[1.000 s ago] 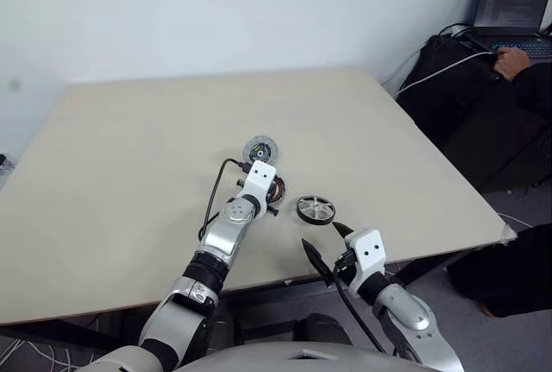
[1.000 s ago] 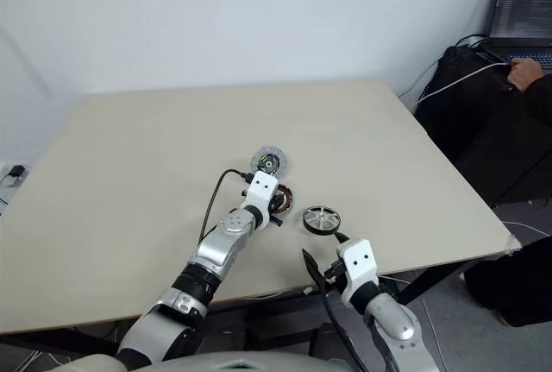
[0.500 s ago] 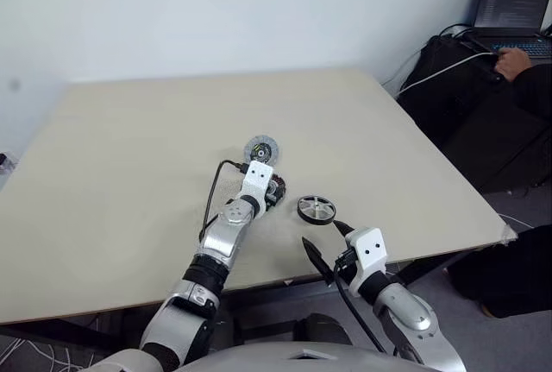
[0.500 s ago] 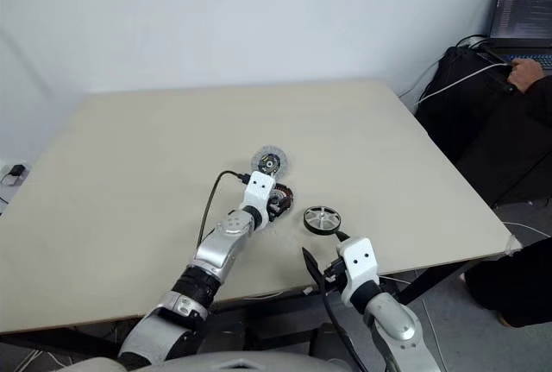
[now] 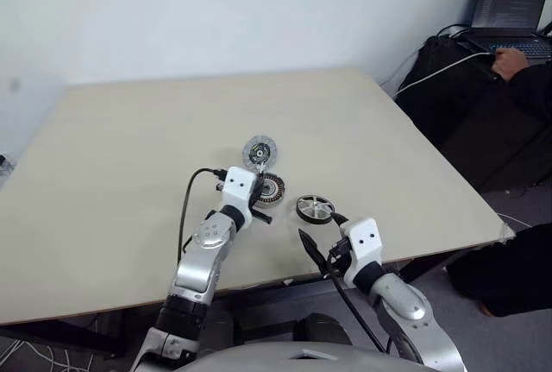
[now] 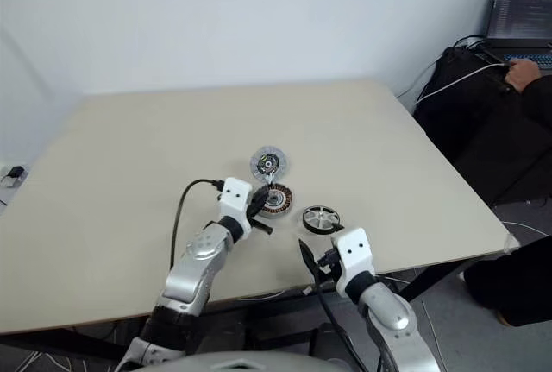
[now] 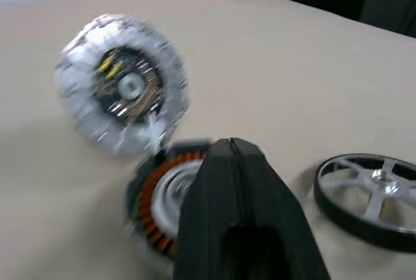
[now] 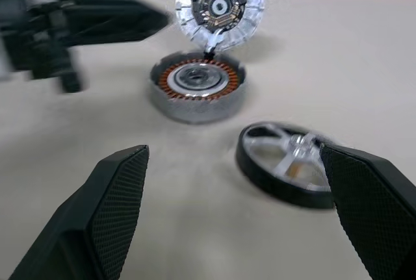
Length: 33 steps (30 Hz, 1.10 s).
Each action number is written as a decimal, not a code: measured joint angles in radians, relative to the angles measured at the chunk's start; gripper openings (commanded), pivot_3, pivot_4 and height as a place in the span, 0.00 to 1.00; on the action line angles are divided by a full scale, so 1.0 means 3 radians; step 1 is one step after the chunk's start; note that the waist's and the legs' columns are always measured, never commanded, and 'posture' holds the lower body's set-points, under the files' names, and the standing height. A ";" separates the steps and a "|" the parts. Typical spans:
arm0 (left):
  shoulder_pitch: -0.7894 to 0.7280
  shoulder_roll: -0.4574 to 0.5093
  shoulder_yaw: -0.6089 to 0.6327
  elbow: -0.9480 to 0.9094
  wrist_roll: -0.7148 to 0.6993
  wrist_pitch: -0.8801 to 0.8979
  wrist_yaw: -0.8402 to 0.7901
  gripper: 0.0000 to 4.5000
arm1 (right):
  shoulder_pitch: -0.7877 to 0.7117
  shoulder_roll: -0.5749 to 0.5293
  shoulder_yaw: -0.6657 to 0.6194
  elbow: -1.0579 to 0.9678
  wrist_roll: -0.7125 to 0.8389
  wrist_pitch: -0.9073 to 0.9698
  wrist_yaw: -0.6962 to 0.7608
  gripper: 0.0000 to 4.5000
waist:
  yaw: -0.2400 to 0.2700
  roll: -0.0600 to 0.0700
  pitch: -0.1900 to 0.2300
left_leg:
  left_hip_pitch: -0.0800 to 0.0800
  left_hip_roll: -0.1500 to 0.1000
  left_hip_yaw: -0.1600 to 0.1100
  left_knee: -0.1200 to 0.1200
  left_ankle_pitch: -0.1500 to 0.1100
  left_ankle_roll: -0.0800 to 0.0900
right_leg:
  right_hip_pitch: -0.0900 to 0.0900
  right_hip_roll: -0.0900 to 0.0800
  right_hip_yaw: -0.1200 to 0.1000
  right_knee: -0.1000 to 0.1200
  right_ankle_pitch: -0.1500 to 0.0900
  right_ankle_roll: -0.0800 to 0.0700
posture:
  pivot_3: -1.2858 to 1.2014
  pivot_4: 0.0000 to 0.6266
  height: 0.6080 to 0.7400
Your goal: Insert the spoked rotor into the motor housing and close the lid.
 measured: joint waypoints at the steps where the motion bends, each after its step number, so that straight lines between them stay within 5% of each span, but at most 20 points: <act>1: 0.0095 0.0029 0.0072 -0.0038 0.0001 -0.0016 0.0057 0.00 | -0.0071 0.0028 0.0021 -0.0024 -0.0028 0.0092 -0.0037 1.00 | 0.0000 0.0000 0.0000 | 0.0000 0.0001 0.0000 0.0001 0.0000 0.0000 | 0.0000 0.0000 0.0000 0.0002 0.0000 0.0000 | 0.52 0.00 1.00; 3: 0.0306 0.0047 0.0259 -0.0101 -0.0002 -0.0099 0.0203 0.00 | -0.0216 0.0037 0.0048 -0.0071 -0.0057 0.0257 -0.0069 1.00 | 0.0003 0.0000 0.0001 | 0.0000 0.0001 0.0000 0.0002 0.0000 0.0000 | -0.0002 -0.0002 0.0000 0.0005 0.0000 0.0000 | 0.52 0.00 1.00; 6: 0.0583 0.0046 0.0543 -0.0167 0.0003 -0.0315 0.0454 0.00 | -0.0501 0.0028 0.0079 -0.0040 -0.0063 0.0425 -0.0049 0.85 | 0.0005 -0.0001 0.0002 | 0.0000 0.0001 0.0000 0.0003 0.0000 0.0000 | -0.0002 -0.0003 0.0000 0.0007 0.0000 0.0000 | 0.52 0.00 1.00; 10: 0.0835 -0.0005 0.0720 -0.0219 0.0015 -0.0639 0.0684 0.00 | -0.0880 0.0018 0.0217 0.0222 -0.0125 0.0522 0.0025 0.57 | 0.0015 -0.0004 0.0003 | -0.0002 -0.0001 0.0001 0.0005 -0.0001 0.0000 | -0.0002 -0.0006 -0.0001 0.0006 0.0000 0.0000 | 0.52 0.00 1.00; 18: 0.1320 0.0192 0.0385 -0.0215 0.0222 -0.1056 0.0500 0.00 | -0.1541 0.0143 0.0452 0.1166 -0.0208 0.0571 0.0215 0.00 | -0.0001 0.0005 0.0011 | -0.0008 0.0001 0.0004 0.0004 -0.0001 0.0000 | -0.0010 -0.0006 -0.0001 0.0008 0.0000 -0.0001 | 0.52 0.00 1.00; 33: 0.1305 0.0445 0.0137 -0.0355 0.0024 -0.1074 -0.0096 0.00 | -0.2384 0.0395 0.0516 0.2181 -0.0326 0.0728 0.0284 0.00 | -0.0017 0.0018 0.0018 | -0.0010 0.0002 0.0008 0.0004 -0.0001 0.0000 | -0.0017 -0.0005 -0.0001 0.0018 -0.0002 -0.0004 | 0.52 0.00 1.00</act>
